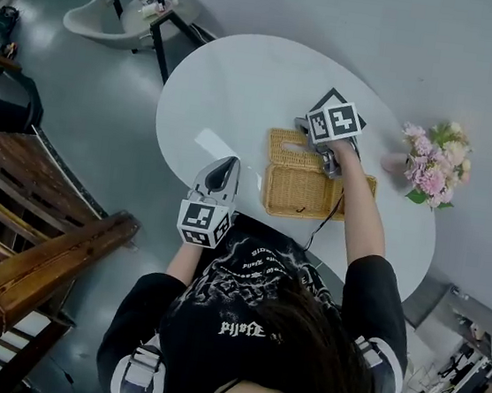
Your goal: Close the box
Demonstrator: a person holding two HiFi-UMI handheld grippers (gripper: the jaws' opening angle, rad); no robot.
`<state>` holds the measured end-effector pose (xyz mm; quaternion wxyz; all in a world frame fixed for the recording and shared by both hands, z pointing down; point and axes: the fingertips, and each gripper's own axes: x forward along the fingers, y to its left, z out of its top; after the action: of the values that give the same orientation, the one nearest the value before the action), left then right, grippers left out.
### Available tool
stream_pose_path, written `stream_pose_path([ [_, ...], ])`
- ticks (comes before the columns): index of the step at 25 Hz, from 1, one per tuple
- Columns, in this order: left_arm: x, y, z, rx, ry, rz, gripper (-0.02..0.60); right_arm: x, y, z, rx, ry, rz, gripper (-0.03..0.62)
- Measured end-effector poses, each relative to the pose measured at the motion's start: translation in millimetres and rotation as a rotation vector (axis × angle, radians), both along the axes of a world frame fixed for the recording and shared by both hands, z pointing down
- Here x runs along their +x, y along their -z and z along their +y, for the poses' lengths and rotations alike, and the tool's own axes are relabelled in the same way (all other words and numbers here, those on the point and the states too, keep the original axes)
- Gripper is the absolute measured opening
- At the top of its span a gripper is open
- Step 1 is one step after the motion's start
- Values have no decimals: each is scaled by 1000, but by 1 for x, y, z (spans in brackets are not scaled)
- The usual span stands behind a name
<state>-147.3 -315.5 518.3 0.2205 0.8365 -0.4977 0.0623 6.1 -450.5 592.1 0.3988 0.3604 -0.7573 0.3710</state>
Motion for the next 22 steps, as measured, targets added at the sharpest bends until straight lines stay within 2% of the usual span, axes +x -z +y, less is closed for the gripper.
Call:
stream_pose_path([
  [9, 6, -6, 8, -19, 19, -23, 28, 9, -39, -10, -129, 52, 64, 158],
  [18, -6, -8, 17, -29, 74, -53, 28, 8, -65, -10, -231, 93, 93, 156],
  [22, -13, -11, 22, -36, 103, -61, 28, 6, -69, -15, -236, 109, 112, 136],
])
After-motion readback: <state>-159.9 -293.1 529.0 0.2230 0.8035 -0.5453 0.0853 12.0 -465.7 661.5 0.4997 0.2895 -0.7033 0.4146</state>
